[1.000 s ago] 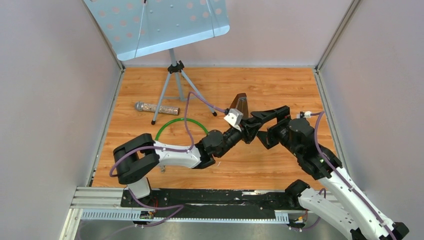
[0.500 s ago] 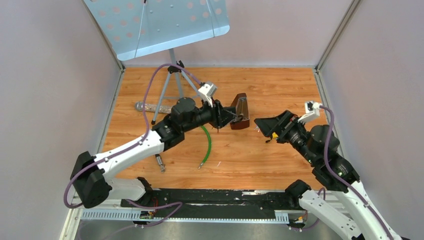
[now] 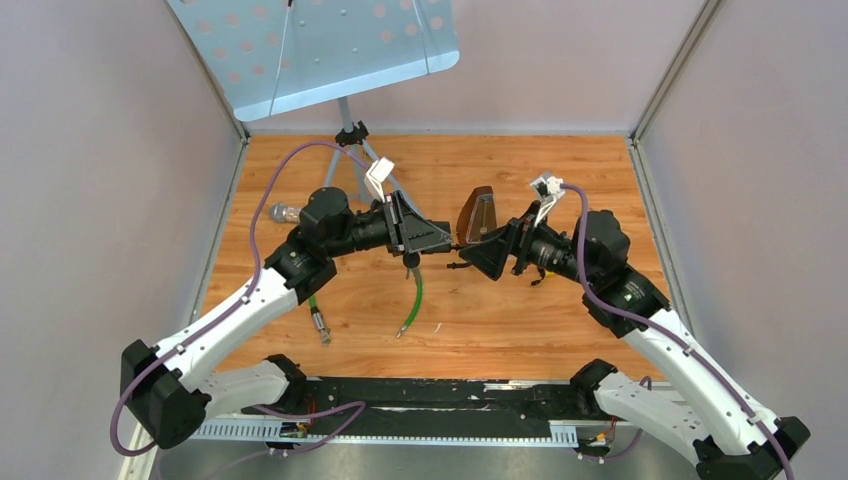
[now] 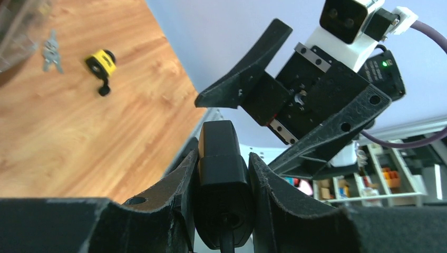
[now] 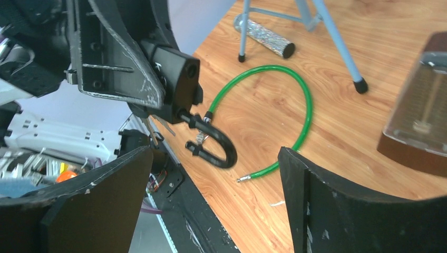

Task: Lock with the key
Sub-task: Lock the lock.

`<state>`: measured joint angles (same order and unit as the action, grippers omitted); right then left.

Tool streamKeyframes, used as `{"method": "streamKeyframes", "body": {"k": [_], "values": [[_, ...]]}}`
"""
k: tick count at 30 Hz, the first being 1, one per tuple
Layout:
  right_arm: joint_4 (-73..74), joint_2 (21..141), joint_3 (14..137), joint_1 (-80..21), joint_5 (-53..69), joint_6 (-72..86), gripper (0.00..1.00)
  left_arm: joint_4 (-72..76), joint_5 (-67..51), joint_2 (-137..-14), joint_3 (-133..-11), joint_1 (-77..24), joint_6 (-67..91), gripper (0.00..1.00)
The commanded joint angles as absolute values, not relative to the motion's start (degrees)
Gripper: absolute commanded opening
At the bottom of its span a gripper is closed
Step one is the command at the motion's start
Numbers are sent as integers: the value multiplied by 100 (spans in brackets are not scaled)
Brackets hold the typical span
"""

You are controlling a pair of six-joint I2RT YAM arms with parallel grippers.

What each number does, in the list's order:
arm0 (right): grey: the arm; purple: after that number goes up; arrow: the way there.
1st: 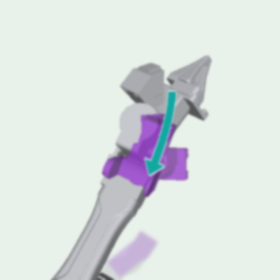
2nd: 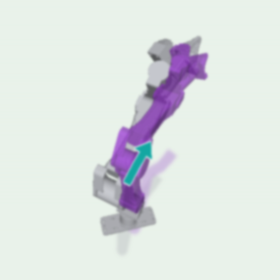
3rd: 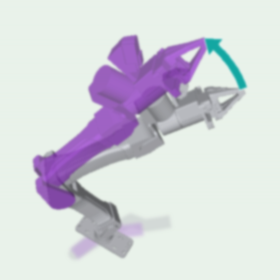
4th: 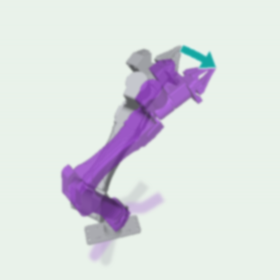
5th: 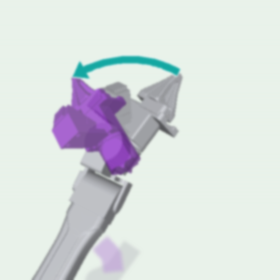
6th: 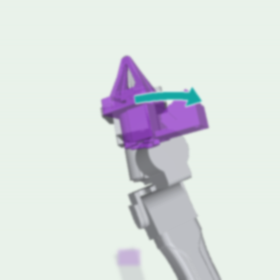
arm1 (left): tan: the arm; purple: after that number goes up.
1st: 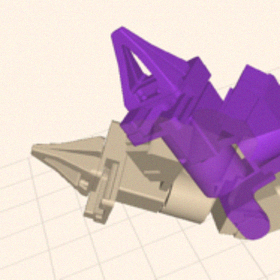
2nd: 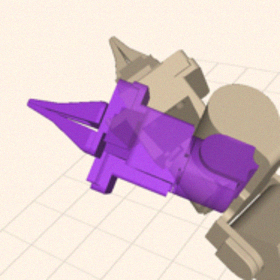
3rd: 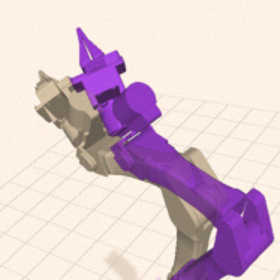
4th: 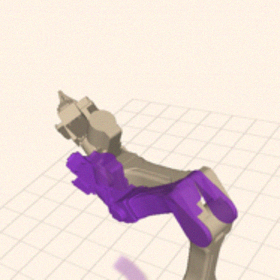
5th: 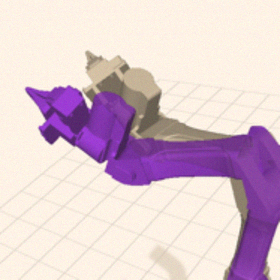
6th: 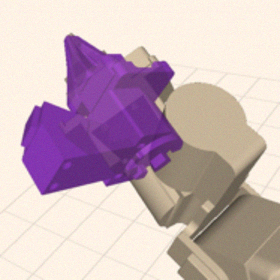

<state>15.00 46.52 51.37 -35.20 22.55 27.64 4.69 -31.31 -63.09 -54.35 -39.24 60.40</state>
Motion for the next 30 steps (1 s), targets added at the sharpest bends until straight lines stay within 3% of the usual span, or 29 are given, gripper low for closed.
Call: {"method": "streamKeyframes", "body": {"k": [1,15,17,22,24,30], "values": [[723,4796,5129,-3531,3026,2540,80,1352,-3532,-5904,-5466,-3867,6866,0],[388,4961,5076,-3589,3914,2672,62,1818,-3426,-5587,-5103,-3744,7831,0],[391,5045,5133,-3601,3975,2703,54,1834,-3415,-5563,-5065,-3738,7875,0],[564,5181,5219,-3604,3813,2652,11,1809,-3408,-5493,-5004,-3707,7924,0],[617,5133,5210,-3603,3566,2517,0,1782,-3429,-5462,-4975,-3694,7935,0],[551,4789,5054,-3612,2662,1775,0,1376,-3639,-5346,-4860,-3674,7661,1]]}}
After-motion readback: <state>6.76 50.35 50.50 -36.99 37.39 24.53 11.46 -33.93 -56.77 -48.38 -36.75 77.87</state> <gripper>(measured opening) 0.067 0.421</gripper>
